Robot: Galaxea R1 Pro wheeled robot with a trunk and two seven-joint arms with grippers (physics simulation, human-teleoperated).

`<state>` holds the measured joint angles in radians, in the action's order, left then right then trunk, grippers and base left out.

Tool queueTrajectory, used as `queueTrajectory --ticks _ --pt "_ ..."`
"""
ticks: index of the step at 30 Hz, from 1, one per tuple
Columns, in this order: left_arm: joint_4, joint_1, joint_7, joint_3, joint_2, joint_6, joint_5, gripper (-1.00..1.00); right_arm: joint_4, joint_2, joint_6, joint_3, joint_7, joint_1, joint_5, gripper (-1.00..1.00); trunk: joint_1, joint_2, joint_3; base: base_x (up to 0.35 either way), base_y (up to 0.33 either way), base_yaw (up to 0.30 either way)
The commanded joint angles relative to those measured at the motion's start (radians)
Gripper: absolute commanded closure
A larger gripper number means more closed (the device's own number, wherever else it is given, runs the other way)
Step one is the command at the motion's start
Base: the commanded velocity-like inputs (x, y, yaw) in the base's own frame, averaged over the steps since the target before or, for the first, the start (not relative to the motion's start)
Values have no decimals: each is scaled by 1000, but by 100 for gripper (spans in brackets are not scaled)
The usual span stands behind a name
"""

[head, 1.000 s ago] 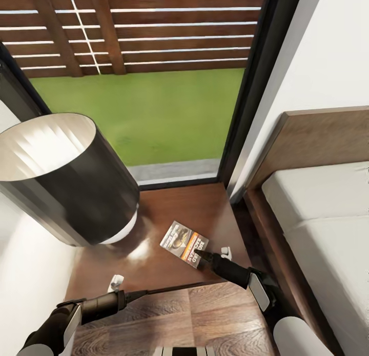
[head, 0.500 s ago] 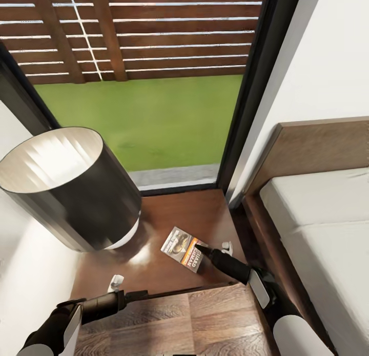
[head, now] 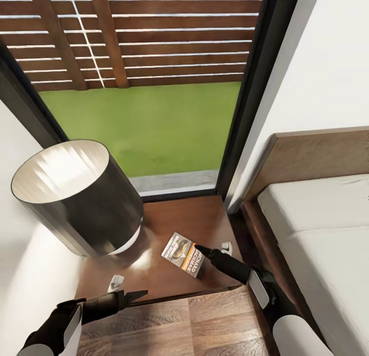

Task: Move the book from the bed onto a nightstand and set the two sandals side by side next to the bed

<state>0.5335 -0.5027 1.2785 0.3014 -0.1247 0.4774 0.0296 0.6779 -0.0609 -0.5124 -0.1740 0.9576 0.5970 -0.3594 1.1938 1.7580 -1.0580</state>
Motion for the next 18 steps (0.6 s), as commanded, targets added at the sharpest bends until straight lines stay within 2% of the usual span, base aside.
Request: queueTrajectory --ticks 1,5,12,13,15,17,18 --pt "0 0 5 3 1 10 4 -100 -3 -1 -8 -4 3 1 -1 -100 -4 -7 4 0 0 0" --pt "0 0 9 -5 2 6 4 -100 -8 -1 -8 -4 5 1 -1 -100 -19 -35 23 0 0 0" --pt "1 0 13 -45 2 -10 4 -100 -7 13 -9 -6 10 -5 1 -100 -46 -84 57 0 0 0" --pt "2 0 13 -53 2 -10 4 -100 -6 26 -9 -6 10 -7 1 -100 -50 -91 62 0 0 0" --pt "2 0 12 -70 2 -11 4 -100 -5 71 -9 -6 10 -9 1 -100 -58 -105 71 0 0 0" --pt "2 0 13 -86 1 -11 4 -100 -6 128 -9 -6 11 -12 0 -100 -65 -119 81 0 0 0" --pt "2 0 13 -92 1 -16 4 -100 -6 167 -9 -7 12 -14 -2 -100 -69 -126 86 0 0 0"
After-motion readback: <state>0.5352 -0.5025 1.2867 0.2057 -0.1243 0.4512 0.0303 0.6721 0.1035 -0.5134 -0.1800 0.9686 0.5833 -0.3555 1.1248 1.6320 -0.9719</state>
